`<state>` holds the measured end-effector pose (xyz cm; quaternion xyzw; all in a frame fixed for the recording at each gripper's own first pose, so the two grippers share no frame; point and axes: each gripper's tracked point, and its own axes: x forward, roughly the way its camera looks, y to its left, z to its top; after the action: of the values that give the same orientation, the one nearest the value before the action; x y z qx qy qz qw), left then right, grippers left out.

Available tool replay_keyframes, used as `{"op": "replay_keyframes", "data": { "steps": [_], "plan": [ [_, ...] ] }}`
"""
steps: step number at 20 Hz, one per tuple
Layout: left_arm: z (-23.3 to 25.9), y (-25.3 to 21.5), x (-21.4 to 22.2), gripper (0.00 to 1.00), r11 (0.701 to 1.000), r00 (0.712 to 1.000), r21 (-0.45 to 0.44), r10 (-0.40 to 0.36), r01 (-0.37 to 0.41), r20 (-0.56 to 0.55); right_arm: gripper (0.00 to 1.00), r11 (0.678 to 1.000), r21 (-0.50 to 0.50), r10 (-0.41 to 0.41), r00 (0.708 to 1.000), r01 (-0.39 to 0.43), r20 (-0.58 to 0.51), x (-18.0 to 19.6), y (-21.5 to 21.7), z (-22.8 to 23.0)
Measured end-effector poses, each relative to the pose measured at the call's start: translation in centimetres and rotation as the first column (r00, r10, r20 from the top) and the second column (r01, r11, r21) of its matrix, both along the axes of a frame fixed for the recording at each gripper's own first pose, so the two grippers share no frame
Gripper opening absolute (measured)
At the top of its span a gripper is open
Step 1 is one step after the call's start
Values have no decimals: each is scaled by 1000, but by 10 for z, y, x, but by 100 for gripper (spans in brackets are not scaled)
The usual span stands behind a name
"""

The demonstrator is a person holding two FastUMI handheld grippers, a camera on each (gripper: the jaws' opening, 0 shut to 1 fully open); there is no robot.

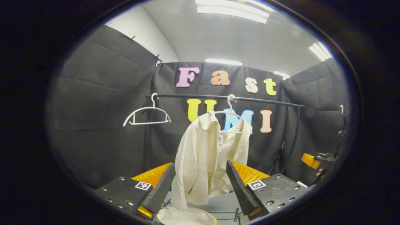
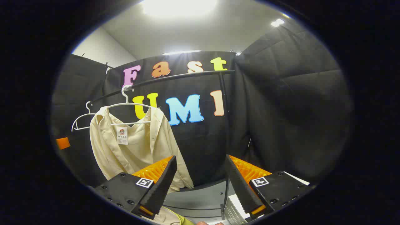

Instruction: Grasp the clothes on the hanger with both hands and then place them into the laundry hamper below.

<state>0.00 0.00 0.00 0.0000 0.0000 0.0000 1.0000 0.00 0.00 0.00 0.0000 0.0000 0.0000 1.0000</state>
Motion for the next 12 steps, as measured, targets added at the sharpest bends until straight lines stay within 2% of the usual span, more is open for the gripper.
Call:
{"op": "replay_keyframes", "data": {
  "steps": [6, 12],
  "plan": [
    [-2, 12, -11, 95, 1000, 1000, -6, -1, 1, 1, 98, 1000, -11, 1, 1000, -1, -16, -16, 4, -2],
    [-25, 35, -44, 96, 1000, 999, -17, -4, 3, -39, 98, 1000, -18, -3, 999, 2, -36, -45, 15, -8]
  ]
}}
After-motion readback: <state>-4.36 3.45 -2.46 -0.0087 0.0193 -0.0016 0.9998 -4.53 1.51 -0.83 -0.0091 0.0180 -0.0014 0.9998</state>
